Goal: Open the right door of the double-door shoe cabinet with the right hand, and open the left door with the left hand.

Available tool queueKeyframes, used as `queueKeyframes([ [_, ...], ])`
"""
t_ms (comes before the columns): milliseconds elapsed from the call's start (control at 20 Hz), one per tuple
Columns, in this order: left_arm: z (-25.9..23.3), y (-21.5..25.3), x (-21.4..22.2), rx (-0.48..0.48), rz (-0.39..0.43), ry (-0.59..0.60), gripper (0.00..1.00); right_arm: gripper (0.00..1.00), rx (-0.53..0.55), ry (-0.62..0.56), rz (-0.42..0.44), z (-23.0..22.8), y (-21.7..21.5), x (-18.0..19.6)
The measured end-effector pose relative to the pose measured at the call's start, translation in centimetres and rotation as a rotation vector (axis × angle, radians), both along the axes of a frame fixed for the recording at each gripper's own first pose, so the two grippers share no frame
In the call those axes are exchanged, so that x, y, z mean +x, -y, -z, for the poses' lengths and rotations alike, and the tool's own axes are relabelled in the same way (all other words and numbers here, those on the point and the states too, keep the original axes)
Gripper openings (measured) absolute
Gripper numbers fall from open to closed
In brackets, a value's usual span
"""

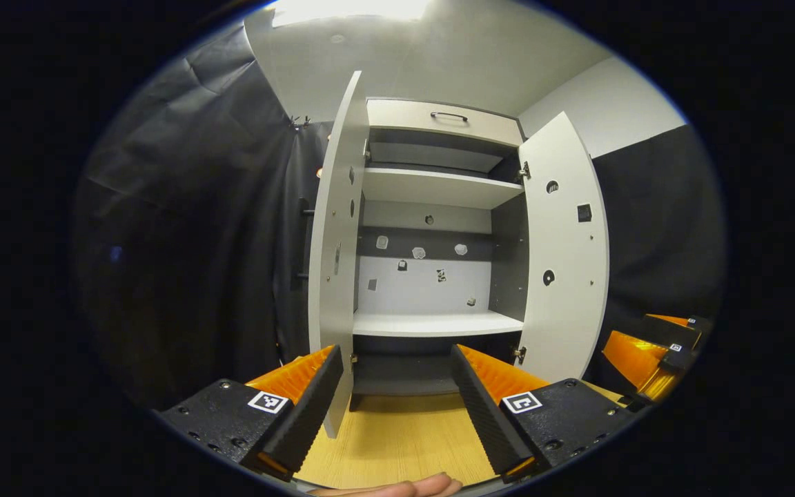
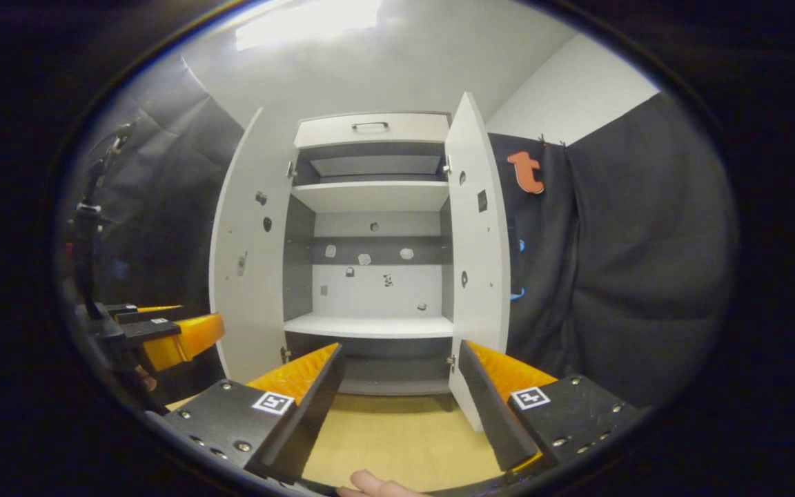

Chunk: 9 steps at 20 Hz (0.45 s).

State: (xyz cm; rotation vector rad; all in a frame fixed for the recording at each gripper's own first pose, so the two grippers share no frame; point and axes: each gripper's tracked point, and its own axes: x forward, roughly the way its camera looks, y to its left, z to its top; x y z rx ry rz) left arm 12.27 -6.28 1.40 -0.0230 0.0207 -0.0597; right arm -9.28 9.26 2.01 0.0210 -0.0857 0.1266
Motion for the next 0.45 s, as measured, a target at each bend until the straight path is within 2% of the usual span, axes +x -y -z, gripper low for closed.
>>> queueKeyframes([
  [150, 0.1, 0.4, 0.1, -0.024, 0.007, 0.002, 0.97, 0.99, -0.005, 0.009, 0.008, -0.1, 0.4, -0.2],
  [250, 0.2, -0.3, 0.2, -0.002, -0.020, 0.003, 0.97, 1.00, -0.001, 0.013, 0.012, 0.0, 0.6, -0.3],
  [300, 0.2, -0.7, 0.1, 0.013, -0.043, 0.004, 0.97, 0.94, 0.004, 0.014, 0.007, 0.1, 0.6, -0.3],
  [350, 0.3, -1.1, 0.0, 0.028, -0.062, 0.005, 0.97, 0.98, 0.010, 0.013, -0.001, 0.2, 0.5, -0.3],
  [450, 0.1, -1.0, 0.2, 0.042, -0.067, 0.023, 0.97, 0.94, 0.023, 0.005, 0.006, 0.5, 0.9, -0.2],
])
